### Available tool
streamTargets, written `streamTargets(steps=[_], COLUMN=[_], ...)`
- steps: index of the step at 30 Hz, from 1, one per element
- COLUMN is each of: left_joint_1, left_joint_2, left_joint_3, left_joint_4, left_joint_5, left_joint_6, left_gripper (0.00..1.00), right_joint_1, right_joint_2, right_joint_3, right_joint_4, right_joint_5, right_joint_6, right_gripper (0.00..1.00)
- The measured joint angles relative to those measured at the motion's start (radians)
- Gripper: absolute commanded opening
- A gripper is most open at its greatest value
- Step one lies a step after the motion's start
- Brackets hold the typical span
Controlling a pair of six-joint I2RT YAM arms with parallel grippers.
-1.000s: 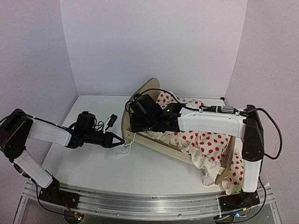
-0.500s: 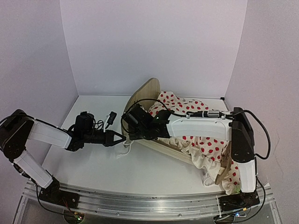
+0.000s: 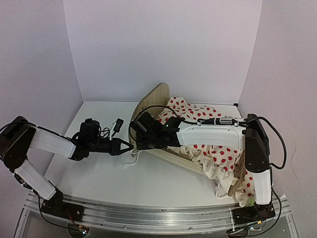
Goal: Set up the pet bed
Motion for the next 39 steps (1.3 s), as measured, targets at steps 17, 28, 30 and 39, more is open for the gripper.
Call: streamTargets(steps=[17, 28, 30, 39], left_joint_1=[-0.023, -0.055, -0.055, -0.072], left_joint_2=[0.005, 0.133, 0.15, 0.198], left_joint_3=[0.038, 0.196, 0.214, 0.244], left_joint_4=[-0.014, -0.03, -0.03, -0.019], left_joint_5=[0.0, 0.008, 0.024, 0.127], left_joint_6=[0.032, 0.129, 0.14, 0.214], left_gripper=[0.0, 0.0, 0.0, 0.0], right_joint_1=[-0.053, -0.089, -0.099, -0.119], right_joint_2=[-0.214, -0.338, -0.344, -0.348], right_joint_3=[-0.368, -0.569, -0.595, -0.627], right_joint_4=[0.36, 0.605, 0.63, 0.743], right_joint_5=[-0.244, -0.431, -0.456, -0.554], right_joint_6=[-0.175, -0.21, -0.21, -0.209], right_gripper=[0.0, 0.0, 0.0, 0.0])
